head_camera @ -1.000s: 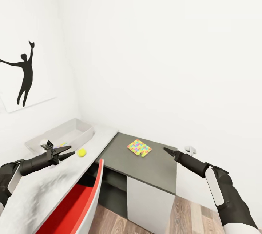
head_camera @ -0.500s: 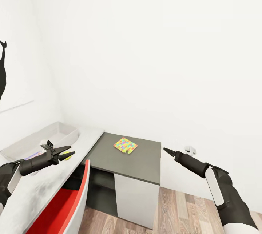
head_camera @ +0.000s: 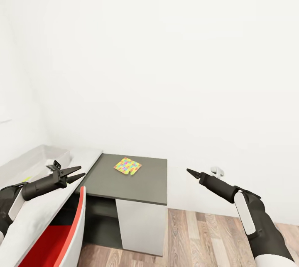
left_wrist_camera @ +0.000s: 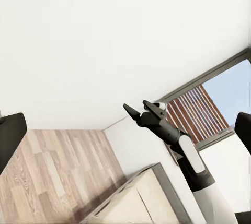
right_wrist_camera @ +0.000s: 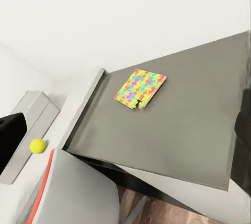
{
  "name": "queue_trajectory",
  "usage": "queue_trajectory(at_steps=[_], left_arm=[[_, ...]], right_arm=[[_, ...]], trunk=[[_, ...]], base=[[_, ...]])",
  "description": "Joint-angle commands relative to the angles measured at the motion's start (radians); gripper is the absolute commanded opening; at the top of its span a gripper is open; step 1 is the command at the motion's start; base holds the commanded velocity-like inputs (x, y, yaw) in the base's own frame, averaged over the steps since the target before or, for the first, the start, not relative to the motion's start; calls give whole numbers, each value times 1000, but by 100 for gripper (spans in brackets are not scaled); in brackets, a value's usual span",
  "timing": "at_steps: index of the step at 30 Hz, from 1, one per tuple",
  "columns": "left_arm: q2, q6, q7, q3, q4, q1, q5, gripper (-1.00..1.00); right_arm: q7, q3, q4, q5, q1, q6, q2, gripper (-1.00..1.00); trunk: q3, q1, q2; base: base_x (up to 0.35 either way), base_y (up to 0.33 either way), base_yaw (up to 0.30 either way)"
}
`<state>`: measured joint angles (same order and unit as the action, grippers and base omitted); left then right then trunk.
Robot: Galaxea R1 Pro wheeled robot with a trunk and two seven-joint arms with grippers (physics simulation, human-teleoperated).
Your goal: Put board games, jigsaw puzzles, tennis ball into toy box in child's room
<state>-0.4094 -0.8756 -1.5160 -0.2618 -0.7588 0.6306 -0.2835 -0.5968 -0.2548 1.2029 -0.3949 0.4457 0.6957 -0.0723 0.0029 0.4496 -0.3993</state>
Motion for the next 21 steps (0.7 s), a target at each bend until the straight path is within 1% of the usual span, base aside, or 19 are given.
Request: queue_trajectory(at_steps=[1,21], left_arm=[[0,-10,-3,0,0,0,0,100],[1,-10,-2,1,0,0,-1,100]], right_arm=[[-1,-1,0,-4,1,7,1,100],[-1,-3,-2,-4,1,7,1,100]], trunk=[[0,0,-1],[6,0,-1]], base=[[-5,0,-278],[-4,0,-278]])
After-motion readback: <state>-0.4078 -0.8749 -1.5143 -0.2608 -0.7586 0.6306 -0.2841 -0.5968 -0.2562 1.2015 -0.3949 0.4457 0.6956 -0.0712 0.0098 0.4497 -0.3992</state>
